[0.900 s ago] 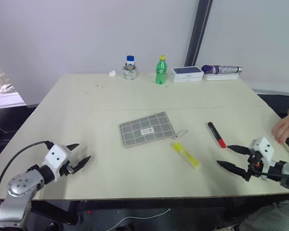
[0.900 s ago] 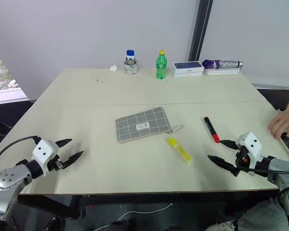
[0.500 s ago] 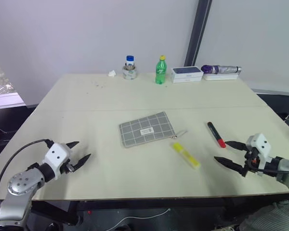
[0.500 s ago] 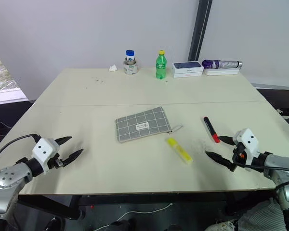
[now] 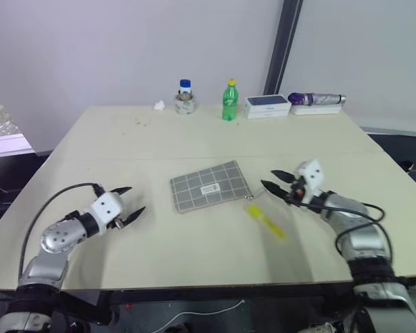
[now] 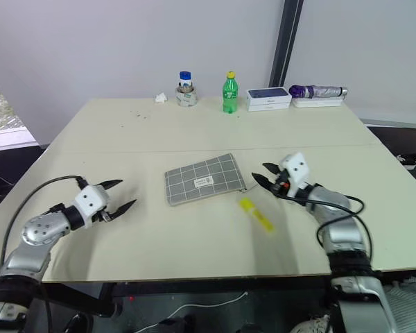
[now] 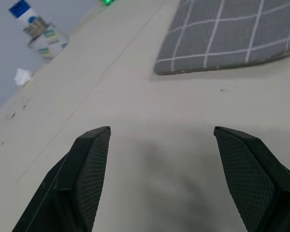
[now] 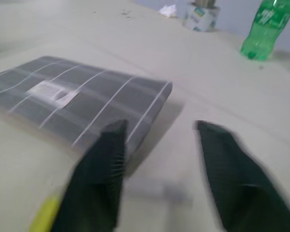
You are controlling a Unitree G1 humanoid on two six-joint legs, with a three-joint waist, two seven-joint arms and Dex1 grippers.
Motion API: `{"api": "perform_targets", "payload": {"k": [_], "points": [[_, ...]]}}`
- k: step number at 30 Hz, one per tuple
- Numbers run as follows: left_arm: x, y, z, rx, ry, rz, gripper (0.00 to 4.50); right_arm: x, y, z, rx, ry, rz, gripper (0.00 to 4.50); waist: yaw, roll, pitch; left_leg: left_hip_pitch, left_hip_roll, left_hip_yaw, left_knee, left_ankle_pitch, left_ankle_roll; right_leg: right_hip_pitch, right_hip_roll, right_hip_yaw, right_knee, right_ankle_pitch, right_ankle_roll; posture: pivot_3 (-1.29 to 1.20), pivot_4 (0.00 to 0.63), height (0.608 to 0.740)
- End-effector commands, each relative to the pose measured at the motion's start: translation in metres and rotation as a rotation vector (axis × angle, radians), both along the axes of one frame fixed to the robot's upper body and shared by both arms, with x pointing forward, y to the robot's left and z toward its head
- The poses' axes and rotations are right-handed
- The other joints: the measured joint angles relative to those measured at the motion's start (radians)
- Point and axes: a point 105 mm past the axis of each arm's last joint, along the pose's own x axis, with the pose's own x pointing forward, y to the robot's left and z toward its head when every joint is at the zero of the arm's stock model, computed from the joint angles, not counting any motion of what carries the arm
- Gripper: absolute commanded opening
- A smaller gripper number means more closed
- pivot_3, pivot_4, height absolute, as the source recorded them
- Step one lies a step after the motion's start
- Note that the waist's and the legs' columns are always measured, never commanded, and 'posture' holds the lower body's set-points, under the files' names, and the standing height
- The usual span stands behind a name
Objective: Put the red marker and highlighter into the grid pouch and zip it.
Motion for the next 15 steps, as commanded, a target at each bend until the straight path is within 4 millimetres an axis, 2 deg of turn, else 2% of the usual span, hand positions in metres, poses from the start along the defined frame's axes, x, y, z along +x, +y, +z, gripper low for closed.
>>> {"api": "perform_targets", "payload": {"k": [1, 5, 11, 15], "points": [[0.006, -0.01, 0.006, 0.121, -0.078, -0.075, 3.6, 0.022, 0.005, 0.008, -0.098, -0.083, -0.101, 0.12, 0.001, 0.0, 0.0, 0.0, 0.0, 0.0, 0.0, 0.0, 0.0, 0.0, 0.0, 0.0, 0.0, 0.0, 0.0, 0.0, 0.15, 0.74], [0.005, -0.022, -0.003, 0.235, -0.103, -0.184, 3.6, 0.035, 0.019, -0.004, -0.182, -0.074, -0.114, 0.04, -0.003, 0.0, 0.0, 0.0, 0.0, 0.0, 0.0, 0.002, -0.003, 0.0, 0.0, 0.0, 0.001, 0.0, 0.0, 0.0, 0.15, 0.74], [0.009, -0.037, -0.014, 0.318, -0.117, -0.265, 3.6, 0.037, 0.045, -0.016, -0.235, -0.083, -0.059, 0.04, -0.005, 0.0, 0.0, 0.0, 0.0, 0.0, 0.0, 0.002, -0.003, -0.001, 0.0, 0.0, 0.003, 0.0, 0.0, 0.0, 0.15, 0.74], [0.014, -0.052, -0.017, 0.335, -0.145, -0.298, 3.6, 0.037, 0.051, -0.027, -0.28, -0.075, -0.051, 0.04, -0.002, 0.0, 0.0, 0.001, 0.0, 0.0, 0.0, 0.001, -0.001, -0.001, 0.0, 0.0, 0.004, 0.0, 0.0, 0.0, 0.15, 0.74]]}}
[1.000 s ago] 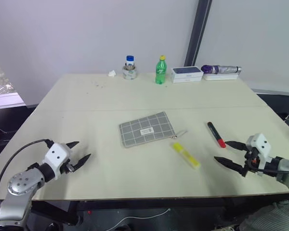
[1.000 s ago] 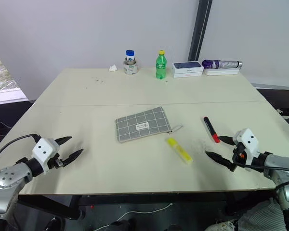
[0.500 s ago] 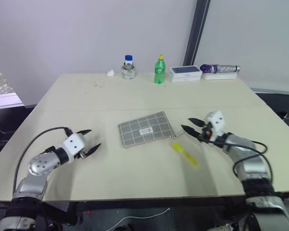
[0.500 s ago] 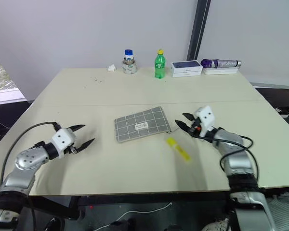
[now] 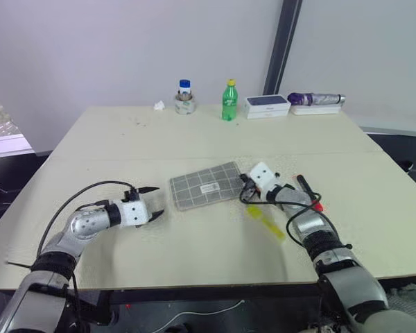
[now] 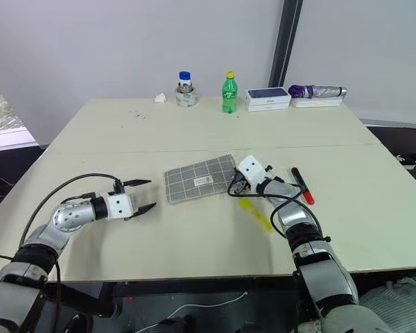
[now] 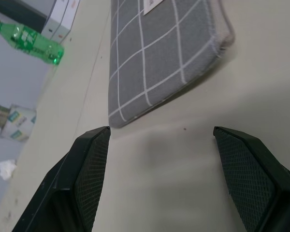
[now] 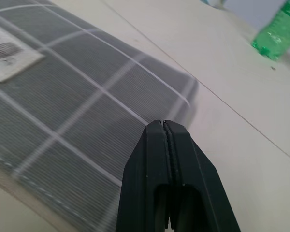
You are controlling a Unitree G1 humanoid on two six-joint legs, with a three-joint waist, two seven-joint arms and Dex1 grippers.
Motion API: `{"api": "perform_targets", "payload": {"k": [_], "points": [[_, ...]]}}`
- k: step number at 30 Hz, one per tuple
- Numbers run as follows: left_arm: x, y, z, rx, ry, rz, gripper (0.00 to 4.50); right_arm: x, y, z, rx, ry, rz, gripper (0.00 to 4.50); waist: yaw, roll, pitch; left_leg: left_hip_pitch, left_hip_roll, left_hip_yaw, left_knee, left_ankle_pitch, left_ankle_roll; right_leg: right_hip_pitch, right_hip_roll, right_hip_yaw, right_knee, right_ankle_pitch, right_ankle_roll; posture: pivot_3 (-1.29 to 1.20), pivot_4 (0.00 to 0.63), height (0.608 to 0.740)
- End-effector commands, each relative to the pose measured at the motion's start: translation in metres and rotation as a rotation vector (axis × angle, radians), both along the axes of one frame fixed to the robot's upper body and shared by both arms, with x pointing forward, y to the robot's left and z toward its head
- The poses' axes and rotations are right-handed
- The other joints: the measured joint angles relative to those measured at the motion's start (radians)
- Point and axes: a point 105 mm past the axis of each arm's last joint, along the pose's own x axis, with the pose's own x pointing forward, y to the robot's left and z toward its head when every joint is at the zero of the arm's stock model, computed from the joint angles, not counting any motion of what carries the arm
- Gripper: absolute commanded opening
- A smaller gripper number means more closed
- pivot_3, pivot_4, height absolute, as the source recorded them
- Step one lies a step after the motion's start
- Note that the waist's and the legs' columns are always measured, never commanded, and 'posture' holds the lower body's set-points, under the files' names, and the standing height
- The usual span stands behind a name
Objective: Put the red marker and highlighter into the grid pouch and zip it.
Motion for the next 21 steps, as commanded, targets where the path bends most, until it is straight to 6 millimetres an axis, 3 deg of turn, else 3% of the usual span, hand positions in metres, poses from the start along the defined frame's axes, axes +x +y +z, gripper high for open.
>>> {"api": "perform_targets", "payload": {"k": [1, 6, 11, 15, 21], "points": [[0.002, -0.014, -0.005, 0.02, -0.016, -0.041, 3.6, 0.004, 0.007, 0.009, -0.044, -0.053, 0.015, 0.04, 0.001, 0.0, 0.0, 0.0, 0.0, 0.0, 0.0, 0.0, 0.0, 0.0, 0.0, 0.0, 0.0, 0.0, 0.0, 0.0, 0.15, 0.74], [0.007, -0.031, -0.01, 0.055, -0.039, -0.075, 3.6, 0.004, 0.006, 0.002, -0.067, -0.035, 0.02, 0.04, 0.003, 0.0, 0.0, 0.0, 0.0, 0.0, 0.001, 0.0, 0.0, 0.0, 0.0, 0.0, 0.001, 0.0, 0.0, 0.0, 0.15, 0.74], [0.014, -0.05, 0.0, -0.01, -0.068, -0.099, 3.6, 0.001, 0.008, 0.0, -0.072, -0.032, 0.045, 0.04, 0.001, 0.0, 0.0, 0.0, 0.0, 0.0, 0.001, 0.0, 0.0, 0.0, 0.0, 0.0, 0.001, 0.0, 0.0, 0.0, 0.15, 0.74], [0.013, -0.062, -0.004, -0.031, -0.038, -0.133, 3.6, 0.001, 0.01, 0.001, -0.067, -0.031, 0.054, 0.04, -0.001, 0.0, 0.0, 0.0, 0.0, 0.0, 0.001, 0.0, 0.0, 0.0, 0.0, 0.0, 0.001, 0.0, 0.0, 0.0, 0.15, 0.74], [0.009, -0.064, -0.011, -0.032, 0.018, -0.155, 0.72, -0.001, 0.008, 0.001, -0.073, -0.035, 0.061, 0.0, -0.006, 0.0, -0.001, 0.0, 0.0, 0.0, 0.001, 0.001, -0.001, 0.0, 0.0, 0.0, 0.001, 0.0, 0.0, 0.0, 0.15, 0.74]]}}
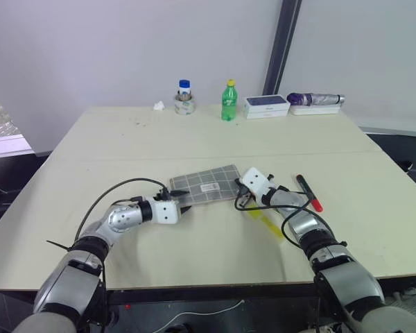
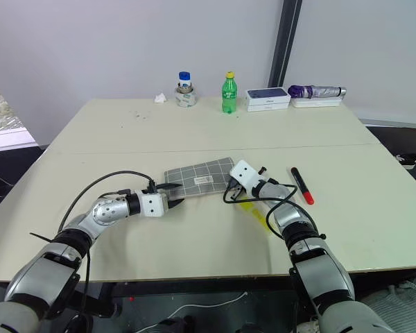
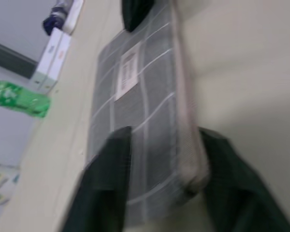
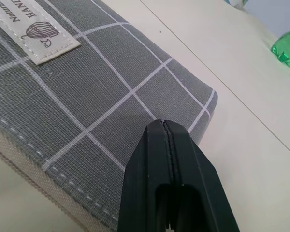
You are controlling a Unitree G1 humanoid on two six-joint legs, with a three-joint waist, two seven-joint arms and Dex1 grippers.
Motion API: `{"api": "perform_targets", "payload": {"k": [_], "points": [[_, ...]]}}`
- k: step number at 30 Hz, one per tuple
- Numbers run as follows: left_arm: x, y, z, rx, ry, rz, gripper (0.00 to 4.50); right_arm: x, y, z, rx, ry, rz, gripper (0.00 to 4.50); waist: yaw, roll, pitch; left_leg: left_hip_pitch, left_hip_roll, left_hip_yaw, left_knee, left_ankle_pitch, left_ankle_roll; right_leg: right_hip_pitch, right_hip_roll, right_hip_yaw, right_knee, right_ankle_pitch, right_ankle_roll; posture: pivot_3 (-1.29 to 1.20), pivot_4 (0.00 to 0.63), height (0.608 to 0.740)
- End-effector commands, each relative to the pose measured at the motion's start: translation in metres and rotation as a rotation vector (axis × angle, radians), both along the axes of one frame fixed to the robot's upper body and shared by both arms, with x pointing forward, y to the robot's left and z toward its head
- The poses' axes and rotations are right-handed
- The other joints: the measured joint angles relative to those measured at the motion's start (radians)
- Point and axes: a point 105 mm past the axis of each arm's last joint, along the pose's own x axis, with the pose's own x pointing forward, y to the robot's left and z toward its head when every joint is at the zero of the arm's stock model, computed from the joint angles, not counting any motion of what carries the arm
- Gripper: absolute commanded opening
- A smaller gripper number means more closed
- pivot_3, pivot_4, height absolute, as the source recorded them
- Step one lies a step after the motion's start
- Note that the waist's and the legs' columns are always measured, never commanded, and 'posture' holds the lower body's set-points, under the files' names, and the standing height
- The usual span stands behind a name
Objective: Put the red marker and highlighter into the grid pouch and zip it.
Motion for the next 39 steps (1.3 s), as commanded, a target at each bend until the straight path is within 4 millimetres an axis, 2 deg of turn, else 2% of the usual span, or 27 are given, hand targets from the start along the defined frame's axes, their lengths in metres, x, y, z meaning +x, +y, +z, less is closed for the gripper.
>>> {"api": "perform_targets", "payload": {"k": [1, 2, 4, 7, 11, 14, 18, 22, 27, 31, 34, 39], "points": [[-0.004, 0.002, -0.008, 0.016, 0.037, -0.008, 0.25, 0.0, 0.003, 0.011, 0.003, -0.042, 0.019, 0.0, -0.002, 0.0, 0.0, 0.0, 0.0, 0.0, 0.0, 0.0, 0.0, 0.0, 0.0, 0.0, 0.0, 0.0, 0.0, 0.0, 0.15, 0.74], [-0.004, 0.004, -0.009, 0.014, 0.042, -0.006, 0.04, 0.0, 0.002, 0.012, 0.005, -0.042, 0.022, 0.0, -0.004, 0.0, 0.0, 0.0, 0.0, 0.0, 0.0, 0.0, 0.0, 0.0, 0.0, 0.0, 0.0, 0.0, 0.0, 0.0, 0.15, 0.74], [-0.003, 0.007, -0.008, -0.008, 0.052, 0.014, 0.04, -0.001, 0.002, 0.013, 0.019, -0.039, 0.03, 0.0, -0.007, 0.0, 0.0, 0.0, 0.0, 0.0, 0.0, 0.0, 0.0, 0.0, 0.0, 0.0, 0.0, 0.0, 0.0, 0.0, 0.15, 0.74], [-0.002, 0.009, -0.005, -0.045, 0.065, 0.027, 0.0, -0.002, 0.001, 0.018, 0.1, -0.02, 0.031, 0.81, -0.015, 0.0, 0.0, 0.0, 0.0, 0.0, 0.0, 0.0, 0.0, 0.0, 0.0, 0.0, 0.0, 0.0, 0.0, 0.0, 0.15, 0.74], [0.0, 0.015, 0.006, -0.121, 0.059, 0.059, 0.0, -0.004, -0.012, 0.055, 0.178, -0.112, 0.018, 2.86, -0.021, 0.0, 0.0, 0.0, 0.0, 0.0, 0.0, 0.0, 0.0, 0.0, 0.0, 0.0, 0.0, 0.0, 0.0, 0.0, 0.15, 0.74], [0.0, 0.02, 0.01, -0.152, 0.054, 0.091, 0.0, -0.014, -0.025, 0.059, 0.201, -0.067, 0.019, 4.43, -0.019, 0.0, 0.0, 0.0, 0.0, 0.0, 0.0, 0.0, -0.001, -0.001, 0.0, 0.0, 0.0, 0.0, 0.0, 0.0, 0.15, 0.74], [-0.002, 0.026, 0.014, -0.209, 0.047, 0.142, 0.0, -0.037, -0.03, 0.049, 0.179, 0.028, 0.074, 4.43, -0.019, 0.0, 0.0, 0.0, 0.0, 0.0, 0.0, -0.001, 0.002, 0.0, 0.0, 0.0, 0.0, 0.0, 0.0, 0.0, 0.15, 0.74], [-0.002, 0.029, 0.027, -0.265, -0.004, 0.194, 0.0, -0.042, -0.028, 0.04, 0.152, 0.051, 0.059, 4.43, -0.022, 0.0, 0.0, 0.0, 0.001, 0.0, 0.0, -0.001, 0.002, -0.001, 0.0, 0.0, 0.0, 0.0, 0.0, 0.0, 0.15, 0.74], [0.002, 0.026, 0.058, -0.346, -0.081, 0.234, 0.0, -0.035, -0.019, 0.036, 0.18, 0.067, 0.038, 4.43, -0.019, 0.0, 0.0, 0.0, 0.001, 0.0, 0.0, -0.001, 0.002, -0.001, 0.0, 0.0, 0.0, 0.0, 0.0, 0.0, 0.15, 0.74], [-0.003, 0.02, 0.071, -0.359, -0.107, 0.218, 0.0, -0.026, -0.011, 0.038, 0.215, 0.054, 0.019, 4.43, -0.017, 0.0, 0.0, -0.001, 0.0, 0.0, 0.0, -0.001, 0.001, -0.001, 0.0, 0.0, 0.0, 0.0, 0.0, 0.0, 0.15, 0.74], [-0.005, 0.021, 0.072, -0.357, -0.101, 0.223, 0.0, -0.02, -0.004, 0.038, 0.245, 0.063, 0.01, 4.43, -0.019, 0.0, 0.0, -0.001, 0.001, 0.0, 0.0, 0.0, 0.0, -0.001, 0.0, 0.0, 0.0, 0.0, 0.0, 0.0, 0.15, 0.74], [-0.006, 0.024, 0.071, -0.351, -0.097, 0.235, 0.0, -0.01, 0.002, 0.049, 0.402, 0.103, -0.02, 4.43, -0.019, 0.0, 0.0, -0.001, 0.001, 0.0, 0.0, 0.001, -0.002, -0.001, 0.0, 0.0, 0.0, 0.0, 0.0, 0.0, 0.15, 0.74]]}}
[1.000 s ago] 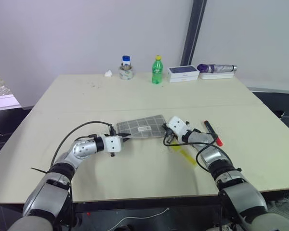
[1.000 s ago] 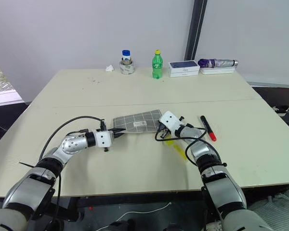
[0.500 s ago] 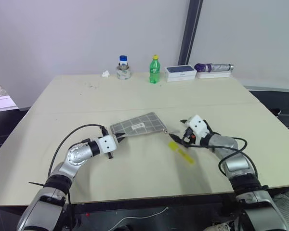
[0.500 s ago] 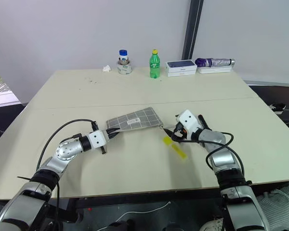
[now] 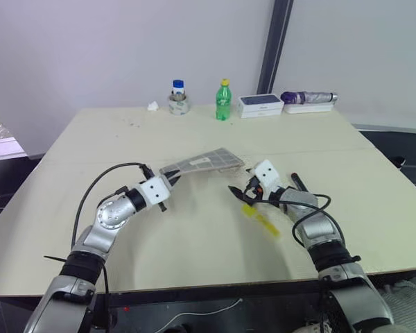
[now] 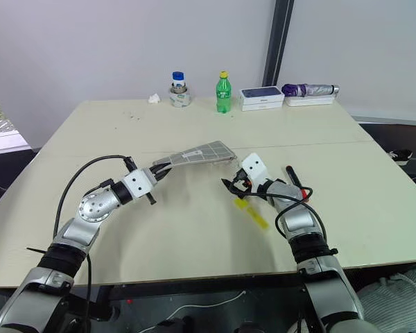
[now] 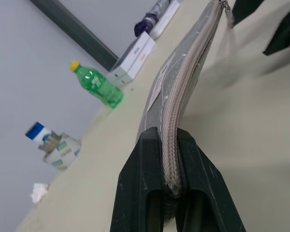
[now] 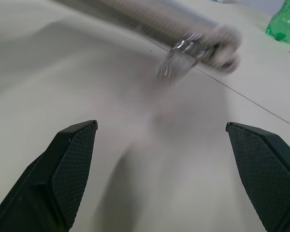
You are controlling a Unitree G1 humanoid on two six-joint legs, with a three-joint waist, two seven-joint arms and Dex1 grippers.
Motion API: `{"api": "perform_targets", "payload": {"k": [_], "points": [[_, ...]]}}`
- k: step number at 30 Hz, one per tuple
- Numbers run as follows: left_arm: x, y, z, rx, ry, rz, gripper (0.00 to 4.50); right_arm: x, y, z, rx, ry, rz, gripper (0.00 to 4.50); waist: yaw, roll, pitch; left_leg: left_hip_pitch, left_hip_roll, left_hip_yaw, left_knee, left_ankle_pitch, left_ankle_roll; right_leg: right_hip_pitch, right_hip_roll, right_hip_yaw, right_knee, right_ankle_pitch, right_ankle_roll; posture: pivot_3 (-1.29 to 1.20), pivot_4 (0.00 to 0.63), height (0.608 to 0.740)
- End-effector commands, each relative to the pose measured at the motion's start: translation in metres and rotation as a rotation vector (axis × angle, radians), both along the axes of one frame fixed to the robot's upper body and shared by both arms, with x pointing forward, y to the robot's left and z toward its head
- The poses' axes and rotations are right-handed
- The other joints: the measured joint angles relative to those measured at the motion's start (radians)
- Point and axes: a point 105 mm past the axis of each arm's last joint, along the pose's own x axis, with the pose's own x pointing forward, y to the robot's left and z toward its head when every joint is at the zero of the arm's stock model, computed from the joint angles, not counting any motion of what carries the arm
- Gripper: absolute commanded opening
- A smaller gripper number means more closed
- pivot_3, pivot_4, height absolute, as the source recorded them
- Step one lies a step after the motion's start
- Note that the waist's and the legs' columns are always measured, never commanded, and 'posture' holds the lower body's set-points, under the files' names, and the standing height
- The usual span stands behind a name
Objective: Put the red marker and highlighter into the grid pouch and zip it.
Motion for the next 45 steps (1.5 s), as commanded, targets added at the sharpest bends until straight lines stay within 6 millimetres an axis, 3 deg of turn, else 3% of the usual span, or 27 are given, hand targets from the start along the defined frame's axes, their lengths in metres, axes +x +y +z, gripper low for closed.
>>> {"api": "perform_targets", "payload": {"k": [1, 7, 8, 11, 16, 17, 24, 31, 34, 39, 45], "points": [[-0.002, 0.006, 0.019, -0.026, -0.062, 0.01, 0.0, 0.008, 0.004, 0.025, 0.134, -0.018, -0.02, 4.43, 0.0, 0.0, 0.0, 0.0, 0.0, 0.0, 0.0, 0.0, 0.0, 0.0, 0.0, 0.0, 0.0, 0.0, 0.0, 0.0, 0.15, 0.74], [-0.003, 0.005, 0.021, -0.031, -0.067, 0.01, 0.0, 0.008, 0.012, 0.025, 0.196, 0.012, -0.016, 4.43, 0.002, 0.0, 0.0, 0.0, 0.0, 0.0, 0.0, 0.0, 0.001, 0.0, 0.0, 0.0, 0.0, 0.0, 0.0, 0.0, 0.15, 0.74], [-0.003, 0.005, 0.021, -0.03, -0.068, 0.011, 0.0, 0.007, 0.012, 0.023, 0.181, 0.015, -0.012, 4.19, 0.002, 0.0, 0.0, 0.0, 0.0, 0.0, 0.0, 0.0, 0.001, 0.0, 0.0, 0.0, 0.0, 0.0, 0.0, 0.0, 0.15, 0.74], [-0.003, 0.004, 0.022, -0.021, -0.072, 0.011, 0.0, 0.007, 0.011, 0.019, 0.198, 0.039, -0.022, 3.11, 0.0, 0.0, 0.0, 0.0, 0.0, 0.0, 0.0, -0.001, 0.001, 0.0, 0.0, 0.0, 0.0, 0.0, 0.0, 0.0, 0.15, 0.74], [-0.002, 0.004, 0.021, -0.024, -0.068, 0.011, 0.0, 0.005, 0.008, 0.016, 0.202, 0.053, -0.029, 0.37, 0.0, 0.0, 0.0, 0.0, 0.0, 0.0, 0.0, -0.001, 0.001, 0.0, 0.0, 0.0, 0.0, 0.0, 0.0, 0.0, 0.15, 0.74], [-0.002, 0.004, 0.02, -0.022, -0.066, 0.012, 0.0, 0.005, 0.009, 0.016, 0.205, 0.057, -0.028, 0.05, 0.0, 0.0, 0.0, 0.0, 0.0, 0.0, 0.0, -0.001, 0.001, 0.0, 0.0, 0.0, 0.0, 0.0, 0.0, 0.0, 0.15, 0.74], [-0.001, 0.003, 0.019, -0.016, -0.063, 0.012, 0.0, -0.005, 0.014, 0.01, 0.122, 0.051, 0.008, 0.05, 0.0, 0.0, 0.0, 0.0, 0.0, 0.0, 0.0, -0.001, 0.002, 0.0, 0.0, 0.0, 0.0, 0.0, 0.0, 0.0, 0.15, 0.74], [-0.004, -0.007, 0.0, -0.029, -0.007, -0.011, 0.0, -0.02, 0.059, 0.025, 0.079, -0.006, 0.135, 0.05, -0.001, 0.0, 0.0, 0.0, 0.0, 0.0, 0.0, -0.002, 0.003, -0.001, 0.0, 0.0, 0.0, 0.0, 0.0, 0.0, 0.15, 0.74], [-0.007, -0.016, -0.013, -0.017, 0.026, -0.034, 0.0, -0.023, 0.072, 0.023, 0.073, -0.004, 0.166, 0.05, 0.001, 0.0, 0.0, 0.0, 0.0, 0.0, 0.0, -0.002, 0.003, -0.001, 0.0, 0.0, 0.0, 0.0, 0.0, 0.0, 0.15, 0.74], [-0.008, -0.026, -0.016, -0.043, 0.039, -0.046, 0.0, -0.036, 0.094, 0.018, 0.022, -0.005, 0.272, 0.05, 0.003, 0.0, 0.0, 0.0, 0.0, 0.0, 0.001, -0.002, 0.003, 0.0, 0.0, 0.0, 0.0, 0.0, 0.0, 0.0, 0.15, 0.74], [-0.009, -0.03, -0.019, -0.037, 0.041, -0.059, 0.0, -0.067, 0.132, 0.012, -0.107, -0.052, 0.492, 0.05, 0.0, 0.0, 0.0, 0.0, 0.0, 0.0, 0.0, -0.002, 0.003, -0.001, 0.0, 0.0, 0.0, 0.0, 0.0, 0.0, 0.15, 0.74]]}}
